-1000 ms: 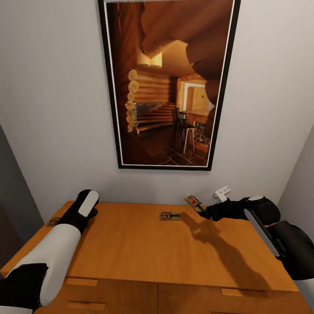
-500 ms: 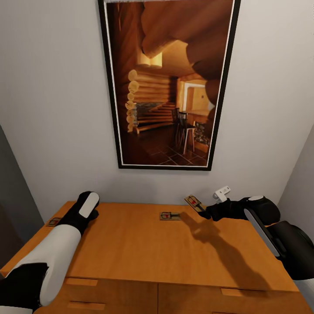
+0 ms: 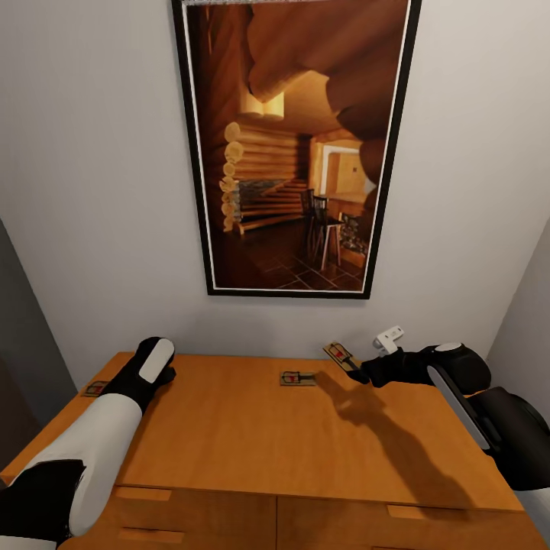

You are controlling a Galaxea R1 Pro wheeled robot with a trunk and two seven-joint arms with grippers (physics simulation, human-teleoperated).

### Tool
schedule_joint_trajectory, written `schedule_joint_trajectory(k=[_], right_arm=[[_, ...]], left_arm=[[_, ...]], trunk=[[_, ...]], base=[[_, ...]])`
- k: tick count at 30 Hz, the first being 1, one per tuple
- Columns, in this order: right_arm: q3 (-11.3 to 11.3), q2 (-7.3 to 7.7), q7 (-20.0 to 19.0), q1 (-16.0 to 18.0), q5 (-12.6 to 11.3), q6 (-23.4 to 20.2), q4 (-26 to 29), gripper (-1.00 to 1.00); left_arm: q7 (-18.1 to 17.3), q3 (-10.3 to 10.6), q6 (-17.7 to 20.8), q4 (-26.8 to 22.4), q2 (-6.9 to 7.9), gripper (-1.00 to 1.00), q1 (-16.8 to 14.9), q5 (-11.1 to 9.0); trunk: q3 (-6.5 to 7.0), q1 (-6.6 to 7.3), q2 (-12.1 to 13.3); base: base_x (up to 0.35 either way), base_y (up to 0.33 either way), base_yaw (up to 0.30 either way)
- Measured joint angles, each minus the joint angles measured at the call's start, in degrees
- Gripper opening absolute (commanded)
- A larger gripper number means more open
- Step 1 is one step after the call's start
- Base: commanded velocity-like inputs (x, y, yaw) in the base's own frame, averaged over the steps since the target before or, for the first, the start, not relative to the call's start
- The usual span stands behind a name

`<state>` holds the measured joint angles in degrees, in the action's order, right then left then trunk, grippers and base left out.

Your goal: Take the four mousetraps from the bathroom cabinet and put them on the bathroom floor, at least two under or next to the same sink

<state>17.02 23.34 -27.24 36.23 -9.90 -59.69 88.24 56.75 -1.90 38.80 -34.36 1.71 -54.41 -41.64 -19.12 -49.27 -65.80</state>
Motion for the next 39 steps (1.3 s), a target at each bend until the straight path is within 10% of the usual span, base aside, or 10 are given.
schedule_joint_trajectory(k=[19, 20, 39], right_arm=[[0.0, 0.00, 0.0, 0.0, 0.0, 0.0, 0.0, -1.00], [0.0, 0.00, 0.0, 0.0, 0.0, 0.0, 0.0, -1.00], [0.0, 0.00, 0.0, 0.0, 0.0, 0.0, 0.0, -1.00]], left_arm=[[0.2, 0.0, -0.1, 0.0, 0.08, 1.00, 0.0, -0.1], [0.2, 0.0, -0.1, 0.0, 0.08, -1.00, 0.0, -0.1], [0.8, 0.1, 0.2, 0.0, 0.11, -1.00, 0.0, 0.4]], trunk=[[0.00, 0.00, 0.0], [0.00, 0.00, 0.0], [0.00, 0.00, 0.0]], base=[[0.000, 0.000, 0.000], [0.000, 0.000, 0.000], [0.000, 0.000, 0.000]])
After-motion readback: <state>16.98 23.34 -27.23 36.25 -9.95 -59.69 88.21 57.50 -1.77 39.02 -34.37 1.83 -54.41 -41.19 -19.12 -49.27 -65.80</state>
